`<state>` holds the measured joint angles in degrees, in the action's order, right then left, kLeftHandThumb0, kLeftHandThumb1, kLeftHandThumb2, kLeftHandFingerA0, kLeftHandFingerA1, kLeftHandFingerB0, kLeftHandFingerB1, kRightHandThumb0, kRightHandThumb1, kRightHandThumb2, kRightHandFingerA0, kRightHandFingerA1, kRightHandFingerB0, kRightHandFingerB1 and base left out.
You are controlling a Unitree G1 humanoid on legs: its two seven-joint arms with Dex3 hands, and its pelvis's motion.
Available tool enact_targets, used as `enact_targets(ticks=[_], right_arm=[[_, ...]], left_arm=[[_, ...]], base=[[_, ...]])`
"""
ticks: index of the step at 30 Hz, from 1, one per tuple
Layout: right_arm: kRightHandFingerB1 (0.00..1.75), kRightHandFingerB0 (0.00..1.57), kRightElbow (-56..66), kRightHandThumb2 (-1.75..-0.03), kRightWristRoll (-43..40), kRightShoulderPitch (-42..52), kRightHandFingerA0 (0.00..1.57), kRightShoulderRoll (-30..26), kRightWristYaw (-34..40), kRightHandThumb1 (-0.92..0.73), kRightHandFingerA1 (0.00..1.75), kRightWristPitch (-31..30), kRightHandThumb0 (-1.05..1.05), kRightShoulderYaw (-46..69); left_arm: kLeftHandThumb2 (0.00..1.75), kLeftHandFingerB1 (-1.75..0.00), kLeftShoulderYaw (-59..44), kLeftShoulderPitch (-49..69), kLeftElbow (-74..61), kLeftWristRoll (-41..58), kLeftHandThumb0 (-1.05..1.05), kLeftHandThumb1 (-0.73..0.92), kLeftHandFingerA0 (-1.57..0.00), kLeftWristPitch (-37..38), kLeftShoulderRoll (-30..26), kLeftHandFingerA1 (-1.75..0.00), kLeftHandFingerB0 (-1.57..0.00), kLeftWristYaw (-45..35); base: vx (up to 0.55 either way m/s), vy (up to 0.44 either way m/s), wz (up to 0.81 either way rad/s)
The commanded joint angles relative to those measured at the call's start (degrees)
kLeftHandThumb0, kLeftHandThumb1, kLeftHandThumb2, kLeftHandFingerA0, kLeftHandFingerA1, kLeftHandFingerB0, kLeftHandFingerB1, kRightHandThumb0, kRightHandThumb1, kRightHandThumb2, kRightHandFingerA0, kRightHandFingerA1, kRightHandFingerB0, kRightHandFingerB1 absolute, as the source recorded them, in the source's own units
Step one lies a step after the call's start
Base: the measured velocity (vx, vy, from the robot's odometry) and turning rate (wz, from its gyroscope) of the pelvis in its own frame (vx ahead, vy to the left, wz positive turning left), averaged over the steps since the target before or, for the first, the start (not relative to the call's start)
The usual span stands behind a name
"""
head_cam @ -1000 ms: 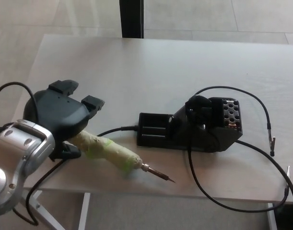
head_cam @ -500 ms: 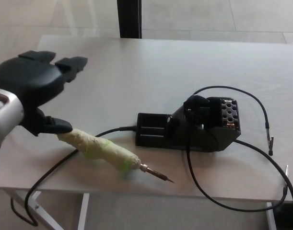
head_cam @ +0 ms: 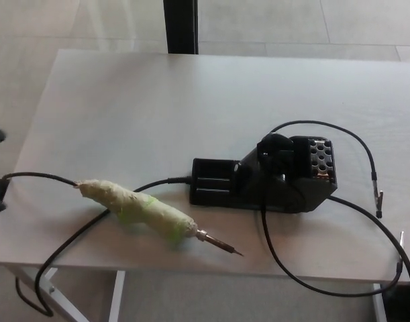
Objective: Use the left hand of the robot to grab the soldering gun kept on the middle of the table and pull it out of its base and keep it on the left side of the base
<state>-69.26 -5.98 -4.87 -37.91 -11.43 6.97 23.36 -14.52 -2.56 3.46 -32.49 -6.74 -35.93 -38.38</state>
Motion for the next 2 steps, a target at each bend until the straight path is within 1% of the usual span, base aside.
enact_targets(ticks=[1,2], right_arm=[[1.64,0.06,0.5,-0.97,-2.0,-0.1,1.45,-0.9,-0.7,-0.78,1.01,-0.7,-1.05,1.2],[1.64,0.06,0.5,-0.97,-2.0,-0.1,1.45,-0.9,-0.7,-0.78,1.01,-0.7,-1.05,1.2]], left_arm=[[1.13,-0.55,-26.8,18.5,49.7,23.8,-0.36,0.61,-0.21,-5.9,8.2,-0.69,-0.03,14.1],[1.13,-0.55,-26.8,18.5,49.7,23.8,-0.36,0.61,-0.21,-5.9,8.2,-0.69,-0.03,14.1]], base=[[0.0,0.0,0.0],[0.0,0.0,0.0]])
